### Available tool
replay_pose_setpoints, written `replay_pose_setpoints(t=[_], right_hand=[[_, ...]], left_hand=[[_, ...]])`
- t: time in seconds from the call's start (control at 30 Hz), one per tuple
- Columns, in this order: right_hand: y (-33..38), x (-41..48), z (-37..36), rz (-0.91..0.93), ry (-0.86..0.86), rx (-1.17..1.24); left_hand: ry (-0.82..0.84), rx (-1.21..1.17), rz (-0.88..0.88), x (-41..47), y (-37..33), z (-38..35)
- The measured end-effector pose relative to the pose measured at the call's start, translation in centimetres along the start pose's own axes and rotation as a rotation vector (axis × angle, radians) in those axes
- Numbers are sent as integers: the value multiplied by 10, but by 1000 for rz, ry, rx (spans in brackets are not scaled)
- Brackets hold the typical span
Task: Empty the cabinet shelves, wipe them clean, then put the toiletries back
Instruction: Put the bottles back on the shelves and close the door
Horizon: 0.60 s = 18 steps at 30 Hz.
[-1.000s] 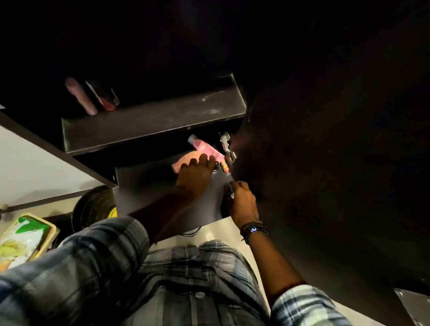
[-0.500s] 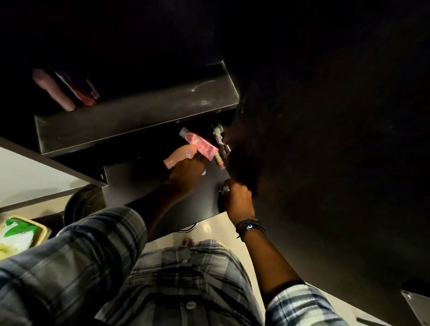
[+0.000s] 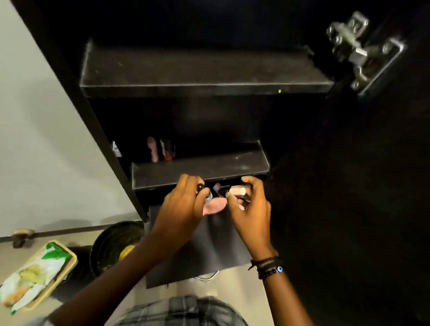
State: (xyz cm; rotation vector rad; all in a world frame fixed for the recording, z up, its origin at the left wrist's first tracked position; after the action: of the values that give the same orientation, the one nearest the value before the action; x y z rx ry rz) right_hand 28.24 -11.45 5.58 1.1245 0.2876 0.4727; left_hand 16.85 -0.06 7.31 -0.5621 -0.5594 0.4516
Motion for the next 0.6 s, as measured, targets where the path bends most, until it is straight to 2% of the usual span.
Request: replay_pose_setpoints(t=[0.17, 0.4, 0.6], right_hand=[[82, -8, 2, 148, -28, 209], [181, -10, 7, 319, 1, 452], [244, 24, 3, 470, -2, 472]], left_hand=[[-152, -119, 15, 7, -27, 81], [-393, -228, -144, 34, -74, 175], [-510, -166, -185, 86, -76, 213]])
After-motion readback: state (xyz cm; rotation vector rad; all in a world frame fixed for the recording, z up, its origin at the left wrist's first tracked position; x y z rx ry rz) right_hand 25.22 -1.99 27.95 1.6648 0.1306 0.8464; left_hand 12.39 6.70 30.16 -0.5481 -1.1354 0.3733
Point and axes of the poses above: each hand's wrist, its own x-axis towards the middle knuckle, its own z-axis out of the back of the hand, y = z × x, the point moved 2 cm from there along x, towards the middle knuckle, and after that the axes turned 6 degrees about -z, right-handed, at the moved point
